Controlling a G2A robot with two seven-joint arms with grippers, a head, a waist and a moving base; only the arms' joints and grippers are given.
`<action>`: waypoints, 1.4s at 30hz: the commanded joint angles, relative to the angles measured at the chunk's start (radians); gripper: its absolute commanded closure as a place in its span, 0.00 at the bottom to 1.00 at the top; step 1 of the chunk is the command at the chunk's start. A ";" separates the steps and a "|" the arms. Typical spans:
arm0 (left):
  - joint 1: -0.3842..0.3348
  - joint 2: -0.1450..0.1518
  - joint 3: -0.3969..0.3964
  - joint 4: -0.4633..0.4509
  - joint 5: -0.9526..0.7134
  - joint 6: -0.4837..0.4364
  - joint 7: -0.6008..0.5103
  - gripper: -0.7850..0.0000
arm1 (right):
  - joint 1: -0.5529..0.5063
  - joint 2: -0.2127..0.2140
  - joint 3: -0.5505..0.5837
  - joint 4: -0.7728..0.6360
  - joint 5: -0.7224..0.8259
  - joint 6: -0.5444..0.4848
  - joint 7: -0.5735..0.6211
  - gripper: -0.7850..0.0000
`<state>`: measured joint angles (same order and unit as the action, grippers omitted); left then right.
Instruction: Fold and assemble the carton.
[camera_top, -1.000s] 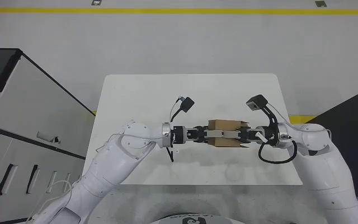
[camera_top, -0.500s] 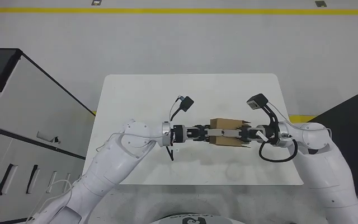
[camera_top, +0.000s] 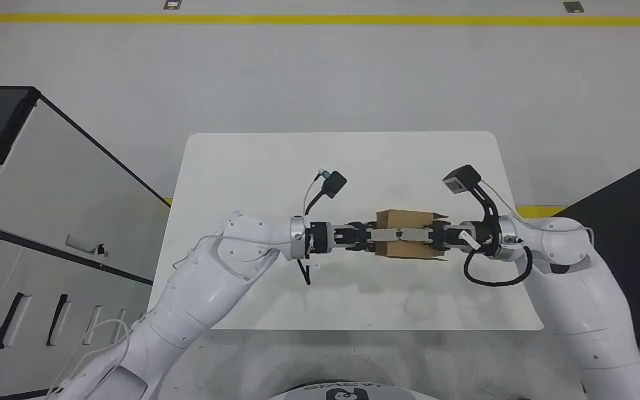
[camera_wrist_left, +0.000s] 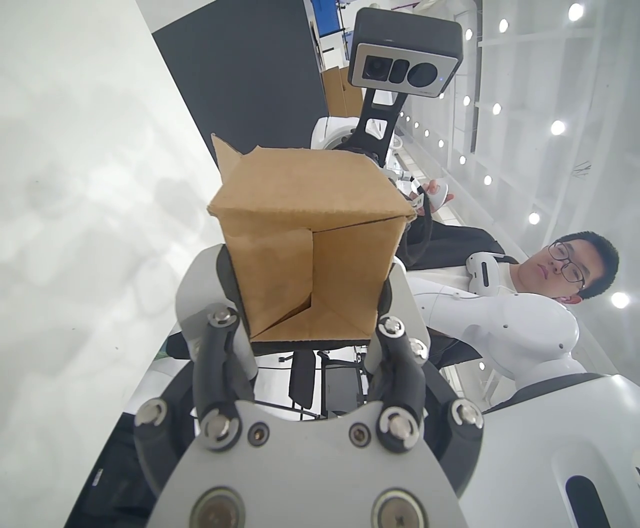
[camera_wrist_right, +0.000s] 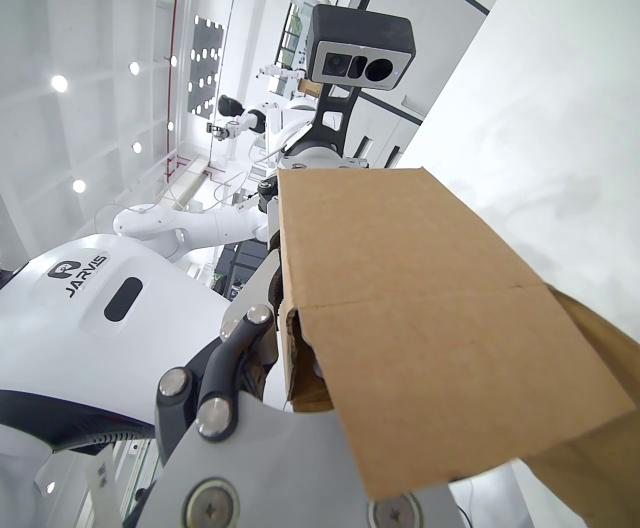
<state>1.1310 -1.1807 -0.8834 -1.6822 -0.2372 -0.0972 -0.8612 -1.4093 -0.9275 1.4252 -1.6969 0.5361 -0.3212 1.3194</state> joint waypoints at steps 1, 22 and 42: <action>-0.001 0.000 0.000 0.002 0.000 0.000 0.001 0.53 | 0.001 0.000 0.002 0.002 0.004 -0.001 0.000 0.60; -0.010 -0.012 0.002 0.059 -0.104 -0.053 -0.039 1.00 | -0.054 0.019 0.143 0.004 0.145 -0.037 0.083 1.00; -0.044 -0.044 0.030 0.182 -0.352 -0.182 -0.151 1.00 | -0.163 0.027 0.330 -0.043 0.264 -0.097 0.082 1.00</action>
<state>1.0879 -1.2232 -0.8546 -1.5050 -0.5818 -0.2756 -1.0090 -1.5692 -0.9006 1.7500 -1.7363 0.8010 -0.4162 1.4038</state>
